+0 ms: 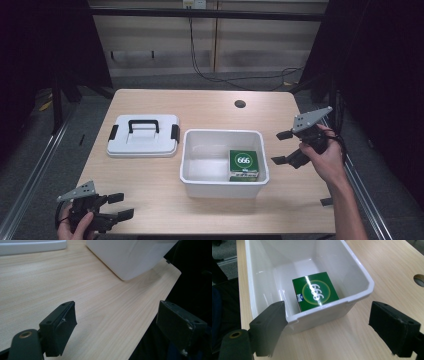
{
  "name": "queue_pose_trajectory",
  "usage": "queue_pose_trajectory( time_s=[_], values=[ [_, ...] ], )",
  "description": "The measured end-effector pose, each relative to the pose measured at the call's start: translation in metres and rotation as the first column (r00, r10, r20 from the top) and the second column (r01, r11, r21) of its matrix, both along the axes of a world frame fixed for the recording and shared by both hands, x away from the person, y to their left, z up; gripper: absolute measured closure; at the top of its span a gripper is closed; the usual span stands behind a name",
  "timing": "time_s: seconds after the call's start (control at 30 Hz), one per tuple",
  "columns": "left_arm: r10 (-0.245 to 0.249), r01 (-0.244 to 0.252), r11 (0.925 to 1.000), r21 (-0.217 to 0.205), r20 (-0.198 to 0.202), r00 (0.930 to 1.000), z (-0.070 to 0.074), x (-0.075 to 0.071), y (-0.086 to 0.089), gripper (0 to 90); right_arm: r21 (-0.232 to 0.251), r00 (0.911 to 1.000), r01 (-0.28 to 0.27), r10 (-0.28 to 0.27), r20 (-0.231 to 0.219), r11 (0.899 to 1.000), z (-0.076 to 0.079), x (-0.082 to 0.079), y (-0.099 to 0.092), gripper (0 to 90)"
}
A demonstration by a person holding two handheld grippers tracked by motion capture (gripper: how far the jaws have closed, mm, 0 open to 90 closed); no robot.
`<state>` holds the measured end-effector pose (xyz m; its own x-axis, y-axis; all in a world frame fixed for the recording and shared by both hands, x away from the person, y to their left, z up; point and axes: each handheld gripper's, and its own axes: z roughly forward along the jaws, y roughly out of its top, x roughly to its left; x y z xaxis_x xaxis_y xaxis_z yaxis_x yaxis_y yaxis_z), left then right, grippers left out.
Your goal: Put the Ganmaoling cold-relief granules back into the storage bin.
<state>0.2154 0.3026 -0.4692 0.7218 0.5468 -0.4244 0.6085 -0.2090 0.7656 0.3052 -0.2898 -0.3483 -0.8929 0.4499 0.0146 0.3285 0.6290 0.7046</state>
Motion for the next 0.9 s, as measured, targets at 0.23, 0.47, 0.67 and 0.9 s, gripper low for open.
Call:
queue_pose_trajectory(
  time_s=[0.23,0.47,0.67,0.9],
  values=[
    [0.0,0.0,1.0,0.002,0.004,1.0,0.0,0.0,0.0,16.0,0.016,0.9984,0.057,-0.057,-0.009,0.998,-0.013,-0.016,-0.019,13.6],
    [0.003,-0.003,1.0,0.001,0.001,1.0,0.0,0.0,0.0,16.0,0.045,0.9897,0.143,-0.143,-0.005,0.989,-0.025,-0.029,-0.035,13.8],
    [0.003,-0.003,1.0,0.002,0.001,1.0,0.0,0.0,0.0,16.0,0.088,0.975,0.222,-0.222,-0.009,0.971,-0.043,-0.04,-0.046,13.3],
    [0.004,-0.004,1.0,0.002,-0.002,1.0,0.0,0.0,0.0,16.0,0.105,0.9644,0.264,-0.264,-0.021,0.959,-0.071,-0.056,-0.053,13.6]
  ],
)
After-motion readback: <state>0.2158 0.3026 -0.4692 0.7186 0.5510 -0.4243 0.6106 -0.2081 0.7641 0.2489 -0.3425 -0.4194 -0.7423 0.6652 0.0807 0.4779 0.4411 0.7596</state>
